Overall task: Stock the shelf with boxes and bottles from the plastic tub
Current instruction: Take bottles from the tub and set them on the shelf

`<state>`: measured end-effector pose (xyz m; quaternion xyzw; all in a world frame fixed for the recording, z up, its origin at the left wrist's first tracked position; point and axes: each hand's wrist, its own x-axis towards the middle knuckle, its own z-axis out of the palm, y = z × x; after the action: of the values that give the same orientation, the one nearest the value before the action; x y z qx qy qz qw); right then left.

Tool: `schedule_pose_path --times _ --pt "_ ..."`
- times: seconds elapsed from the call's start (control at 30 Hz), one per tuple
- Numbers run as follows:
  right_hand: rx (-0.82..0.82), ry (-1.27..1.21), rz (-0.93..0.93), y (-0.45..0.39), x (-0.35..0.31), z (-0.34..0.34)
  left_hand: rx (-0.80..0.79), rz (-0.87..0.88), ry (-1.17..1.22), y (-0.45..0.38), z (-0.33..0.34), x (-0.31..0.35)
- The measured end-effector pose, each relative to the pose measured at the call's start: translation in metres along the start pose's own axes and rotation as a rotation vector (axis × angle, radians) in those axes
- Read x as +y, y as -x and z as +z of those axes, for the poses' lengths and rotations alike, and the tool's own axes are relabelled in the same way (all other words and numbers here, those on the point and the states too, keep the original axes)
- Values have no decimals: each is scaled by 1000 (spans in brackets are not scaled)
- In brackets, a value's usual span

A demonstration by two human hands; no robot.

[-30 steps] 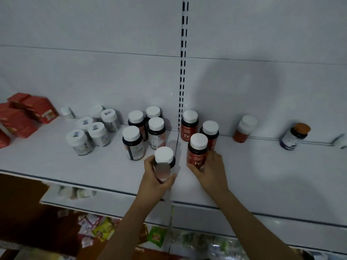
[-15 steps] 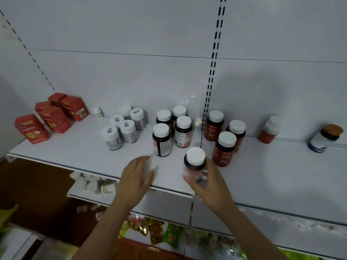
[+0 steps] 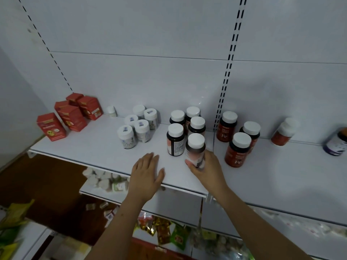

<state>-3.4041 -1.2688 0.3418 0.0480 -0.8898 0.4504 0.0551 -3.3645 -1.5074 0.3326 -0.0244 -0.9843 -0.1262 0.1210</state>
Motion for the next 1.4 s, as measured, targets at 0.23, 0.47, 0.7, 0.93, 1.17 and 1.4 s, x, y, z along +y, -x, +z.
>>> schedule_pose_path --times 0.23,0.47,0.7,0.93,1.17,1.4 --pt "57 23 52 47 -2 -22 -36 -35 53 3 -4 6" --pt "305 -4 57 101 18 -109 -69 177 234 41 -13 129" --pt "558 27 130 174 69 -232 -235 567 427 91 15 289" --pt "762 168 353 330 143 -370 -433 908 467 185 52 459" --pt "903 289 639 490 206 -471 -549 1159 454 287 89 594" --pt "892 434 842 577 253 -534 -676 1254 399 344 110 677"
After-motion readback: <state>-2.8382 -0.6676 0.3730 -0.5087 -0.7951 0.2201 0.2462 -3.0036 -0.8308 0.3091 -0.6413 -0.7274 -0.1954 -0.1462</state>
